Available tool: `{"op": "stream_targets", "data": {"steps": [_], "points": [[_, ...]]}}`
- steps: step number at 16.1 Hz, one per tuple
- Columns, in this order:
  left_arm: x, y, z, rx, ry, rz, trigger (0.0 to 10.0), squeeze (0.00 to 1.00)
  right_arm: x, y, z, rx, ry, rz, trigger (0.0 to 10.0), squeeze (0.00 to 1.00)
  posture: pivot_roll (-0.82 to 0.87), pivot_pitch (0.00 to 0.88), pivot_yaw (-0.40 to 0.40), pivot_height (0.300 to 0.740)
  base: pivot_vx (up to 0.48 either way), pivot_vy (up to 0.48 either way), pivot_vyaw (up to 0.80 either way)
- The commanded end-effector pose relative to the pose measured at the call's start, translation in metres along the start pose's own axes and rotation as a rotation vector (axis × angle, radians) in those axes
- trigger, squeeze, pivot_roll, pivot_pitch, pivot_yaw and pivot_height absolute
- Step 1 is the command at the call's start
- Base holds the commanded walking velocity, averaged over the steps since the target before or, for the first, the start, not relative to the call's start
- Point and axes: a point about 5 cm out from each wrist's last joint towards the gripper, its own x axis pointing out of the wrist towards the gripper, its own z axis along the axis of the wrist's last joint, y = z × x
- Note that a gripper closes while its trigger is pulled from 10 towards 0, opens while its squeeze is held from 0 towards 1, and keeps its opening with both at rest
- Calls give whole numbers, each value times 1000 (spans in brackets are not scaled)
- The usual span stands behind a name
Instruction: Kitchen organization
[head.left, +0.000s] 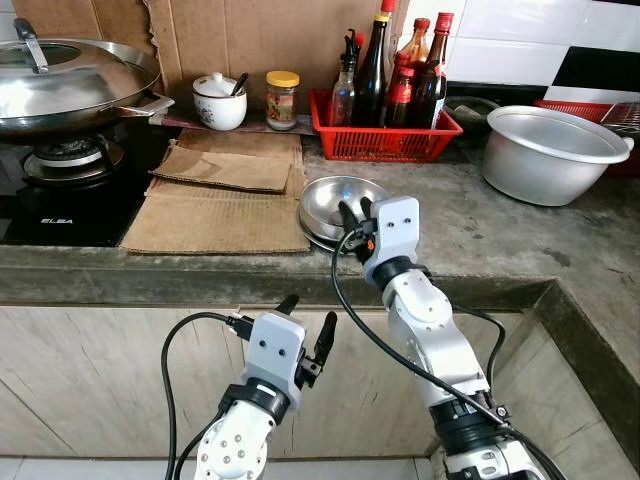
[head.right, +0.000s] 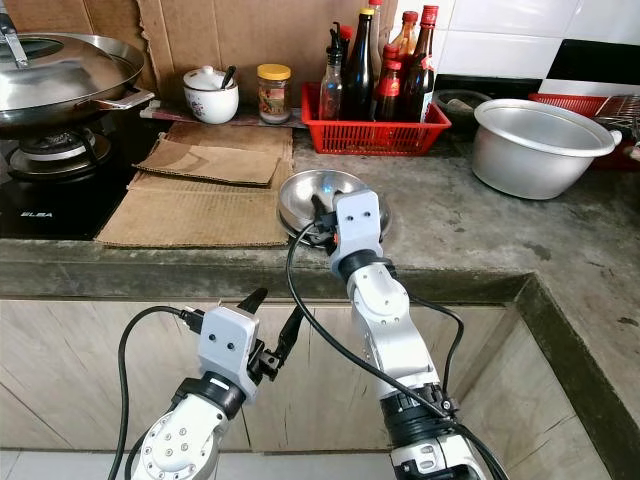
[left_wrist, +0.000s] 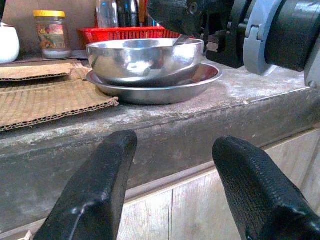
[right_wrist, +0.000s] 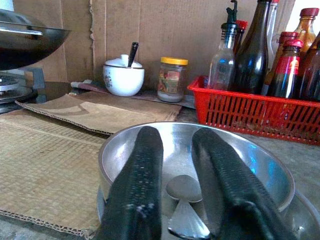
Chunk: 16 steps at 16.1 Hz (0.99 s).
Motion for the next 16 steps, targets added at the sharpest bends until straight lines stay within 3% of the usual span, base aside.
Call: {"op": "stream_targets", "data": {"steps": [1,4,5,6,10,11,12,14,15,16], "points": [[2,-1,4,0,-15,4,10000,0,3,-7,4,-1,-22,-25,0,0,106,32,-100,740,0,0,0],[2,0,5,2,-16,7,10000,0,6,-10,9,1,-34,-34,0,0,103,32,-101,740,0,0,0],[3,0,5,2,-17,8,10000,0,6,-10,9,6,-35,-29,4588,0,104,35,-101,740,0,0,0],[3,1,5,3,-16,9,10000,0,6,-10,10,9,-38,-28,10000,0,104,35,-101,740,0,0,0],[3,0,4,1,-14,9,10000,0,6,-8,10,20,-38,-14,10000,0,101,34,-102,740,0,0,0],[3,0,4,1,-14,9,10000,0,5,-7,10,20,-37,-8,10000,196,103,35,-100,740,0,0,0],[3,1,4,1,-15,10,10000,0,5,-5,9,26,-35,-4,10000,1000,105,35,-104,740,0,0,0],[3,1,4,2,-16,12,10000,0,3,-2,7,27,-30,11,10000,1000,102,34,-102,740,0,0,0],[4,1,4,2,-16,12,10000,0,3,-2,7,26,-28,12,10000,0,103,34,-103,740,0,0,0],[4,1,5,0,-17,11,10000,0,3,-3,6,24,-21,10,10000,0,103,34,-104,740,0,0,0]]}}
